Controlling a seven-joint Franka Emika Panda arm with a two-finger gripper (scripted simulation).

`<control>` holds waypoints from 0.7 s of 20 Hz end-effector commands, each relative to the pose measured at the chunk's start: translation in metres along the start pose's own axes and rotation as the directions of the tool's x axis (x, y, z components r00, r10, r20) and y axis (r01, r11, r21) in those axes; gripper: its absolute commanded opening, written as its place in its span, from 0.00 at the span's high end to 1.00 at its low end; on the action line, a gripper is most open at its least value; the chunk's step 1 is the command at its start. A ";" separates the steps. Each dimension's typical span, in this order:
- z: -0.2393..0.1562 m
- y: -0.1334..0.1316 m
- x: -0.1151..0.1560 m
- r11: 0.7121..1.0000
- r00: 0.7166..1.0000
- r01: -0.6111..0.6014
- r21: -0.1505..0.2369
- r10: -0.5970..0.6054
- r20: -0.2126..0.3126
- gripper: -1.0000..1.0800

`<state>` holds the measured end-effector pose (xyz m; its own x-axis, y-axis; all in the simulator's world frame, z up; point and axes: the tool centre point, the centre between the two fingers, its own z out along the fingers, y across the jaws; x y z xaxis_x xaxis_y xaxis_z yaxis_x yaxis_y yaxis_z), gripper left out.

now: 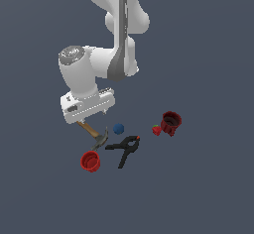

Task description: Pick up a designated object from a clutter of objects.

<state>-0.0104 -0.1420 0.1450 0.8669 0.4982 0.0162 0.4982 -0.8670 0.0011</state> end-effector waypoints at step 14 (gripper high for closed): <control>0.065 0.033 -0.071 0.985 0.985 0.175 0.004 -0.175 0.012 0.04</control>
<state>-0.0514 -0.2017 0.0832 0.7753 0.6316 0.0046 0.6316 -0.7753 -0.0003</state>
